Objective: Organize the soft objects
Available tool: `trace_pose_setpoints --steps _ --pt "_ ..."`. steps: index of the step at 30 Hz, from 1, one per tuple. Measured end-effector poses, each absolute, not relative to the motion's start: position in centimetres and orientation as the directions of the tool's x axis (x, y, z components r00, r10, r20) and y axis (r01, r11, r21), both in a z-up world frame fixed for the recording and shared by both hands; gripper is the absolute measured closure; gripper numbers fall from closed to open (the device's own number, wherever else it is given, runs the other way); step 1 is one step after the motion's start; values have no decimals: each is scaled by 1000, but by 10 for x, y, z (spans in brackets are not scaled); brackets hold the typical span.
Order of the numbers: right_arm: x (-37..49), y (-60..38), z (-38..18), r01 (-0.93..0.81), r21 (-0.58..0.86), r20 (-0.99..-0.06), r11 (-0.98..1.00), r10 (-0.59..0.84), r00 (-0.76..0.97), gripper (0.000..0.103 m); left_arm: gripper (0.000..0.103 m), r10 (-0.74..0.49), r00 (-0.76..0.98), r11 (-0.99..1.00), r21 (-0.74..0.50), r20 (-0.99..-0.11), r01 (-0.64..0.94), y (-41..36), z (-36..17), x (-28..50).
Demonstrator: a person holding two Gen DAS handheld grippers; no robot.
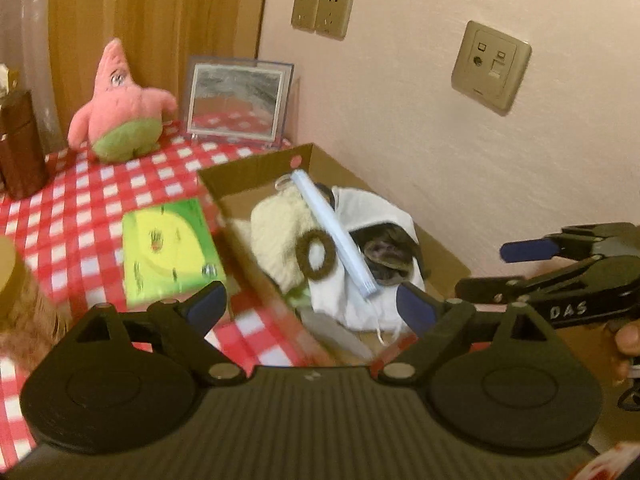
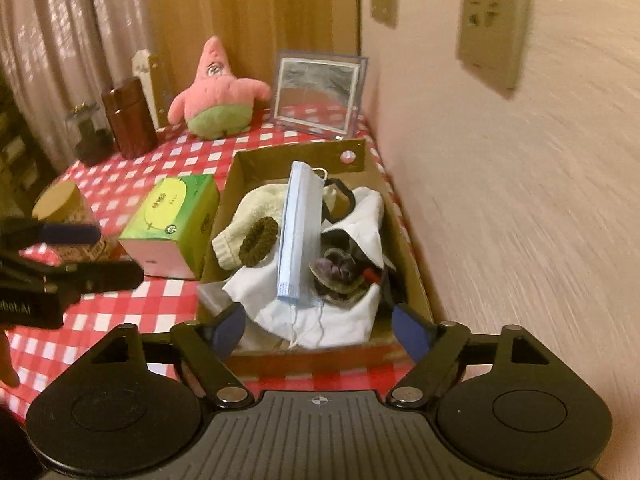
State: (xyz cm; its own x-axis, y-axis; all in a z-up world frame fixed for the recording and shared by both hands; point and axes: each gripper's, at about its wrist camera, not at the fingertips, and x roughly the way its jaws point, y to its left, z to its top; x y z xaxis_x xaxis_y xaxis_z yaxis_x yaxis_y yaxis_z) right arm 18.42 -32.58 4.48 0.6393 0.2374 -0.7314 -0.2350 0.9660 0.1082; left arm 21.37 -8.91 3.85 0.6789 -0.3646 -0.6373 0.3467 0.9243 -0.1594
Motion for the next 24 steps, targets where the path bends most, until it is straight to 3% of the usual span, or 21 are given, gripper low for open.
trace_pose_setpoints --steps 6,15,24 --pt "143 -327 57 -234 146 -736 961 263 624 18 0 -320 696 943 -144 -643 300 -78 44 172" --pt "90 -324 76 -174 136 -706 975 219 673 17 0 -262 710 965 -190 -654 181 -65 50 117" --pt "59 -316 85 -161 149 -696 976 219 684 17 1 -189 716 982 -151 -672 117 -67 58 69"
